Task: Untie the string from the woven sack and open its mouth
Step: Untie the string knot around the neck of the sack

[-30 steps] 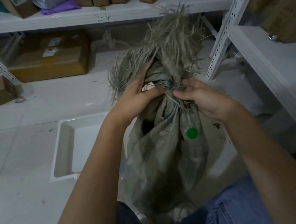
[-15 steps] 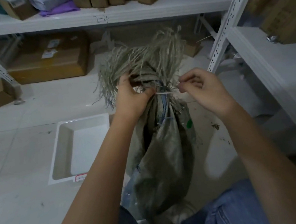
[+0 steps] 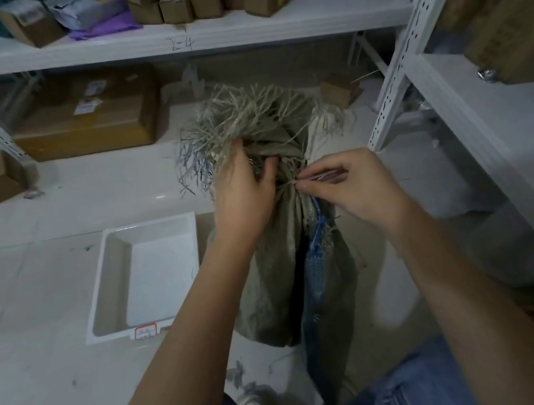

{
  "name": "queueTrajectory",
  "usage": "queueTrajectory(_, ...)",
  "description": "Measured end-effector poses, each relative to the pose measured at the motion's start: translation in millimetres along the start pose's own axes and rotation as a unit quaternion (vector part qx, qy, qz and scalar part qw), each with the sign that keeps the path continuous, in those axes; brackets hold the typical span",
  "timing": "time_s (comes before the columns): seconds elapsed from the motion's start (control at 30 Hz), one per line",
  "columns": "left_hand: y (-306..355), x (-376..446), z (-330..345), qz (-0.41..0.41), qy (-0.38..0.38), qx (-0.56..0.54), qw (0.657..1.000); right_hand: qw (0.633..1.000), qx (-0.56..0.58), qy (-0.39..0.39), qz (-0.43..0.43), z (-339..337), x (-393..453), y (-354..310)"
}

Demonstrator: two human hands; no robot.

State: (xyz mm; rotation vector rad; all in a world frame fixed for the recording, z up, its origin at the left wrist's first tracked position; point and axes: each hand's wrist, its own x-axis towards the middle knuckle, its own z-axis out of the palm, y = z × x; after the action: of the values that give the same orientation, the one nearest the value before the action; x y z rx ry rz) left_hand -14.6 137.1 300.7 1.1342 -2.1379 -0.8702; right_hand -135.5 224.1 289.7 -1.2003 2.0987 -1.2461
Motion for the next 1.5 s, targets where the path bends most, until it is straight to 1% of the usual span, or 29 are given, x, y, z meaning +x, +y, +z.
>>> queueTrajectory(0.1,-0.3,1.1,-1.8,0.015,0.01,0.015,1.0,0.999,-0.042,-0.006,0.001,2.8,-3.6,-2.5)
queueTrajectory(0.23,-2.4,0.5,-1.2,0.06,0.008,0.068,0.996,0.986,-0.163,0.018,-0.017,5.3,-7.5,-12.1)
queueTrajectory(0.3,-0.2,-1.0,-2.4,0.063,0.019,0.069,0.995,0.985,-0.167,0.039,-0.029,7.6,-8.0,-14.9)
queueTrajectory(0.37,3.0,-1.5,-4.4,0.035,0.016,0.047,0.998,0.989,-0.134,0.053,-0.041,10.0,-7.4,-14.8)
queueTrajectory(0.47,6.1,-2.7,-5.9,-0.042,-0.012,0.021,0.999,0.992,-0.106,0.04,-0.047,13.9,-5.4,-10.6)
queueTrajectory(0.57,0.3,0.5,-2.7,-0.065,-0.04,0.009,0.997,0.989,-0.136,0.019,-0.052,18.0,-3.9,-7.8)
queueTrajectory(0.6,-0.4,1.5,-3.8,-0.075,-0.048,-0.018,0.996,0.988,-0.145,0.02,-0.056,18.5,-3.6,-7.5)
queueTrajectory(0.67,-0.7,5.1,-9.8,-0.104,-0.077,-0.11,0.985,0.986,-0.151,0.029,-0.065,16.8,-2.9,-7.5)
queueTrajectory(0.77,-1.9,10.0,-27.8,-0.151,-0.118,-0.244,0.951,0.984,-0.164,0.031,-0.066,13.2,-2.1,-6.2)
queueTrajectory(0.8,-1.5,11.6,-37.3,-0.152,-0.119,-0.272,0.943,0.983,-0.172,0.027,-0.064,12.7,-2.1,-5.2)
queueTrajectory(0.87,-0.3,11.5,-61.5,-0.138,-0.106,-0.285,0.943,0.979,-0.19,0.025,-0.061,11.6,-2.1,-3.0)
queueTrajectory(0.93,-2.8,8.3,-83.7,-0.124,-0.082,-0.263,0.953,0.978,-0.2,0.034,-0.055,10.2,-1.3,-1.7)
queueTrajectory(0.97,-4.5,6.0,-91.7,-0.107,-0.064,-0.238,0.963,0.977,-0.2,0.04,-0.055,9.3,-0.5,-1.6)
queueTrajectory(1.0,-4.3,2.7,-95.4,-0.082,-0.063,-0.208,0.973,0.977,-0.199,0.045,-0.056,9.1,0.2,-1.5)
queueTrajectory(1.03,-1.9,-1.4,-92.8,-0.052,-0.088,-0.177,0.979,0.977,-0.198,0.051,-0.061,8.9,0.8,-1.8)
queueTrajectory(1.1,3.2,-9.7,-70.8,-0.006,-0.178,-0.105,0.978,0.977,-0.191,0.06,-0.071,9.7,1.6,-2.4)
queueTrajectory(1.13,3.6,-13.1,-55.6,0.012,-0.199,-0.058,0.978,0.977,-0.189,0.062,-0.074,9.9,2.0,-2.9)
queueTrajectory(1.17,1.1,-13.6,-39.7,0.03,-0.195,-0.018,0.98,0.977,-0.189,0.062,-0.077,10.3,2.2,-3.1)
queueTrajectory(1.2,-1.6,-12.1,-25.7,0.043,-0.173,0.004,0.984,0.977,-0.19,0.061,-0.079,10.3,2.3,-3.1)
queueTrajectory(1.27,-6.2,-7.4,-6.5,0.042,-0.128,0.0,0.991,0.976,-0.188,0.065,-0.086,9.2,2.2,-1.8)
queueTrajectory(1.37,-12.2,-3.8,14.9,0.021,-0.086,0.008,0.996,0.976,-0.186,0.072,-0.09,7.8,2.2,2.9)
queueTrajectory(1.43,-13.1,-5.5,23.6,0.001,-0.068,0.01,0.998,0.975,-0.184,0.08,-0.094,6.9,3.3,5.4)
queueTrajectory(1.5,-14.7,-5.5,29.4,0.005,-0.067,-0.015,0.998,0.974,-0.185,0.088,-0.099,5.4,4.3,5.9)
